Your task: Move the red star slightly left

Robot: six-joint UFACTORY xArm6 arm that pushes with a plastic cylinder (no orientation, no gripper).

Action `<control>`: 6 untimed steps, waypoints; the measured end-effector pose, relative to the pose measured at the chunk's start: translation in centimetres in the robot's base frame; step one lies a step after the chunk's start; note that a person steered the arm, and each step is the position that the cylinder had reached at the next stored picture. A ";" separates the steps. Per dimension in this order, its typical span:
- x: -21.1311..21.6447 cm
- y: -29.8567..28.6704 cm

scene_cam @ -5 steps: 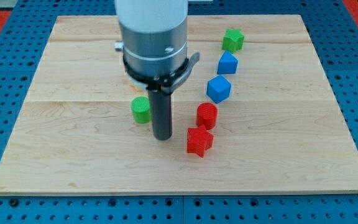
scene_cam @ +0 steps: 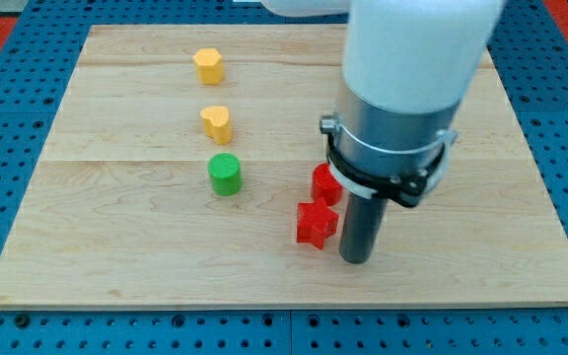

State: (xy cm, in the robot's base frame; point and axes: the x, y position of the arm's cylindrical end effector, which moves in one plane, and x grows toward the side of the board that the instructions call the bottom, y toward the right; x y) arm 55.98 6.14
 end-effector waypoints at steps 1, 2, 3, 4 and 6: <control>-0.4 -2.4; -0.8 -2.1; -0.9 -0.8; -2.1 -0.8; -2.6 -3.7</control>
